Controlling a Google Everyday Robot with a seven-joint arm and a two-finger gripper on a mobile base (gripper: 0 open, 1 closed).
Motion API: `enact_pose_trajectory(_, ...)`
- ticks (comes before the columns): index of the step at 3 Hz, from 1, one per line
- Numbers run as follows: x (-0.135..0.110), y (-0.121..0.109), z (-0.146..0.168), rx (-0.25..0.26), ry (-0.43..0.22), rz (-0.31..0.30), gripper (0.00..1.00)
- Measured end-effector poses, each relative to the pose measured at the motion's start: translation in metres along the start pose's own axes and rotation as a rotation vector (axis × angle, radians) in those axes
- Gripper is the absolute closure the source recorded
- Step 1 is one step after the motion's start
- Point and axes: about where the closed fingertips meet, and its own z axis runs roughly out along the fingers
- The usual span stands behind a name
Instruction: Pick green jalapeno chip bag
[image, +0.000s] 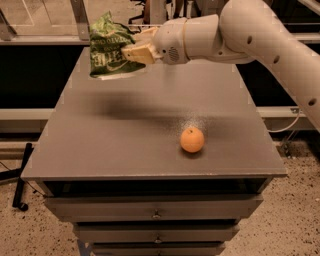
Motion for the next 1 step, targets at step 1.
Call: enact_pose_trajectory(1,-0.0012,0.0043,0.0021,-0.028,-0.013,0.011,1.0)
